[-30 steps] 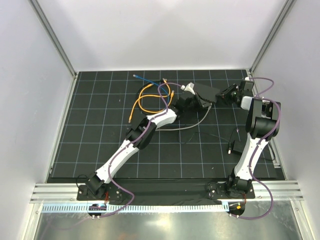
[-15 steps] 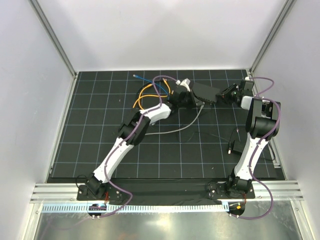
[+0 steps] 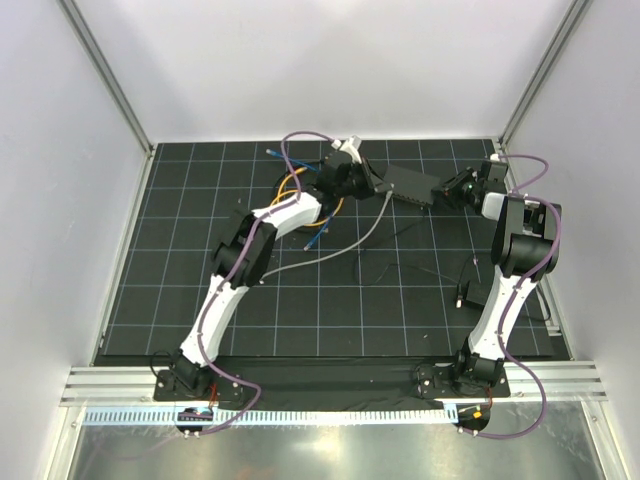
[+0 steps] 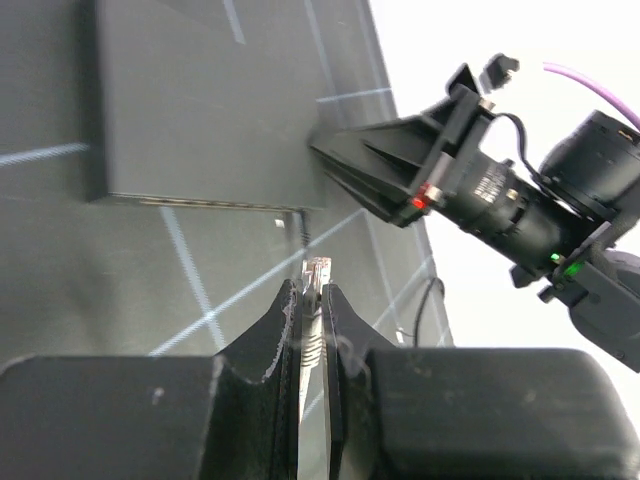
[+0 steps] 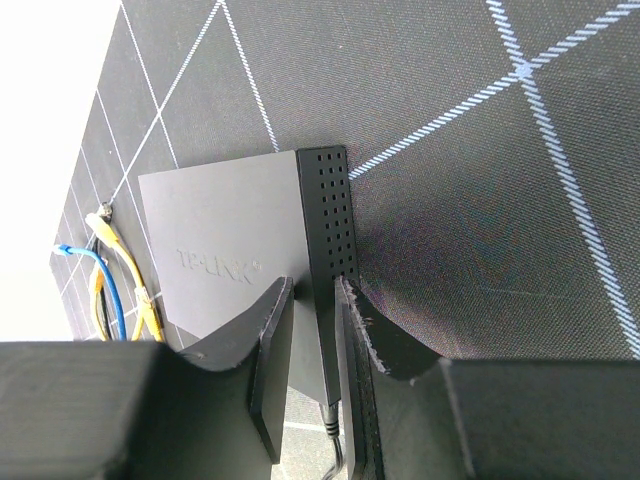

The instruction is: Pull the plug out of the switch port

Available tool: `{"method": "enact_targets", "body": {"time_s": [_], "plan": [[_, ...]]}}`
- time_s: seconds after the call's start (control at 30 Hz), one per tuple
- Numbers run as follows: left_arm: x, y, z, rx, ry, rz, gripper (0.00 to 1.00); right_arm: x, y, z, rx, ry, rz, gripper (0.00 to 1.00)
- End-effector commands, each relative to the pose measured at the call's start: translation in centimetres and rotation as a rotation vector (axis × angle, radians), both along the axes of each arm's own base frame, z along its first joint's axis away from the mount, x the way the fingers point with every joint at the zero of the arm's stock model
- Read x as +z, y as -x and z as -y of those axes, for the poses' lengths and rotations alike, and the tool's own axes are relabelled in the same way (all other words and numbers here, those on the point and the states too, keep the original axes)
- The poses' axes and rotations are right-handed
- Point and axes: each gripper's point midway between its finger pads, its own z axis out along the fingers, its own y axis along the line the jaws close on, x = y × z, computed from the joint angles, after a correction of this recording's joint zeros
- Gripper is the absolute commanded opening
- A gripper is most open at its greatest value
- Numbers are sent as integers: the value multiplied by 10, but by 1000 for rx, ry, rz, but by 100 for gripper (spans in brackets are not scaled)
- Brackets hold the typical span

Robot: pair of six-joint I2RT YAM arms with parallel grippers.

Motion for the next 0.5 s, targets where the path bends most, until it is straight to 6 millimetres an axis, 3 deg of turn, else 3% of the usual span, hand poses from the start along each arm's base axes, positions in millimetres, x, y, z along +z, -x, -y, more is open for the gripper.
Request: {"method": "enact_targets", "body": {"time_s": [0.0, 0.07, 0.1, 0.13, 0.17, 0.2, 0.27, 0.4, 0.47], "plan": [[51, -41, -52, 72, 1, 104, 0, -26, 16, 10, -30, 33, -86, 29], [54, -57, -71, 95, -25, 119, 0, -26, 16, 11, -33, 30, -84, 29], [43, -63, -79, 102, -55, 96, 0, -26, 16, 10, -31, 29, -84, 29], [56, -80, -92, 116, -55, 133, 0, -26, 15, 10, -33, 28, -82, 29], [54, -89, -100, 119, -63, 133, 0, -26, 16, 10, -32, 27, -82, 29], [43, -90, -100, 113, -80, 124, 0, -26, 16, 9, -29, 26, -82, 29], [46, -104, -112, 140, -78, 137, 0, -27, 16, 10, -31, 24, -83, 29], [26, -120, -127, 168, -72, 118, 2, -27, 15, 9, -29, 21, -79, 29], [21, -127, -137, 195, -71, 119, 15, -27, 15, 8, -28, 20, -79, 29]]}}
